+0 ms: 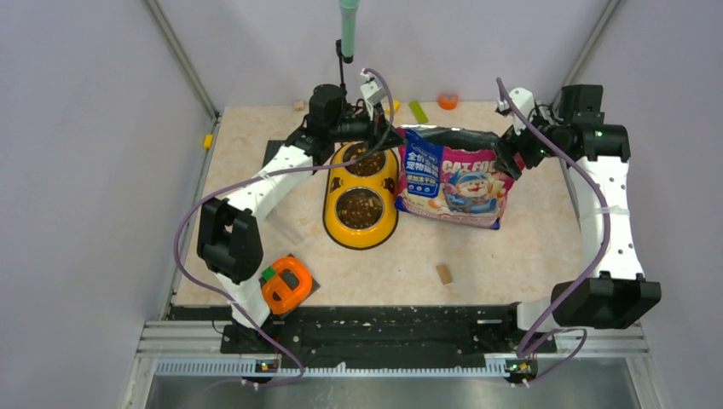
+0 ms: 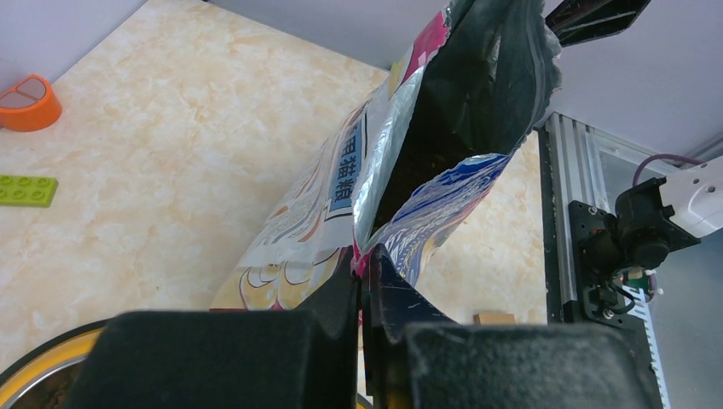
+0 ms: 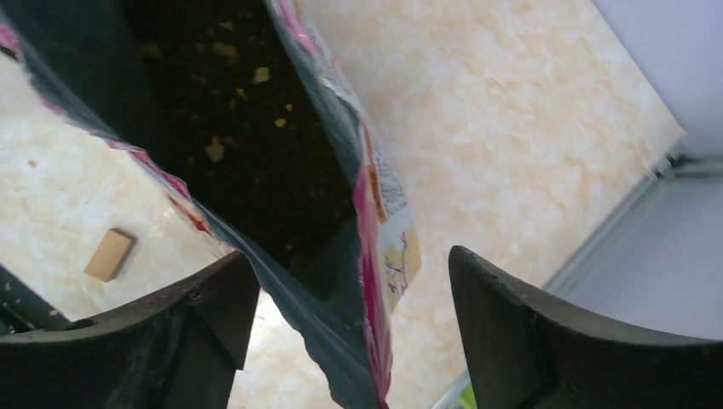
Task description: Serve the pet food
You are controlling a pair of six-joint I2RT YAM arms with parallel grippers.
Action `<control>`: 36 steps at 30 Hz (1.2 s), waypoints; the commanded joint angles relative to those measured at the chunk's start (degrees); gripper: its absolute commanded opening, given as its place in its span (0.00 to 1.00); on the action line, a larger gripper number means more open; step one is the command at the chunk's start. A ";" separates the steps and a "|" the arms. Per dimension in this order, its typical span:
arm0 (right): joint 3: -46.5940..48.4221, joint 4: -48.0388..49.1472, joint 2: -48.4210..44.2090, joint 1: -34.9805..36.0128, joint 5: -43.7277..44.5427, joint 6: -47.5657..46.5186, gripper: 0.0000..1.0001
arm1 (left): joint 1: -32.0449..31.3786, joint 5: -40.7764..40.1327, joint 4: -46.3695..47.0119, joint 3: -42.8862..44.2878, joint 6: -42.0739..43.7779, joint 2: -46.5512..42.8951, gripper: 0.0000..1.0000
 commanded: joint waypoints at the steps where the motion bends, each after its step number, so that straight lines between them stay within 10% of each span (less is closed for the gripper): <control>1: 1.59 -2.63 1.14 -1.96 -14.55 -3.84 0.75 | 2.11 0.20 6.16 2.65 1.25 -1.40 0.00; 7: -2.08 0.71 -1.36 -4.61 -14.93 -3.18 0.00 | 2.11 -1.59 3.06 4.85 3.86 -0.07 0.00; 18: -6.68 13.75 -11.54 -11.71 -20.33 -0.80 0.00 | -1.85 -9.53 -12.11 10.12 20.30 -0.29 0.00; 22: -6.34 15.16 -10.33 -11.68 -24.73 0.01 0.00 | -4.46 -10.86 -13.58 14.63 24.25 1.57 0.52; 25: -5.52 13.04 -10.02 -11.72 -24.37 -1.65 0.00 | -5.74 -10.90 -13.45 16.36 28.59 2.00 0.73; 36: -3.91 13.04 -7.81 -11.71 -29.78 -0.16 0.00 | -9.53 -5.70 -35.20 38.76 39.60 14.21 0.83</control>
